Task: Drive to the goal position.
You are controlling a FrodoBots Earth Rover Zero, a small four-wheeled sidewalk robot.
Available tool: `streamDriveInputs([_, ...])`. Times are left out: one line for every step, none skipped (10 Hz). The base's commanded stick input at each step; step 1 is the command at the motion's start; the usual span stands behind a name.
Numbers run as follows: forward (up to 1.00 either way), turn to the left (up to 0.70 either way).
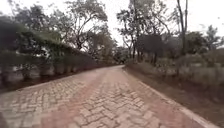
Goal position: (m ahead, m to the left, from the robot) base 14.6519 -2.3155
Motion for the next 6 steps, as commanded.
streamDriveInputs([0.70, 0.00])
streamDriveInputs([0.70, 0.00])
streamDriveInputs([0.70, 0.00])
streamDriveInputs([0.70, 0.00])
streamDriveInputs([0.70, 0.00])
streamDriveInputs([0.70, 0.00])
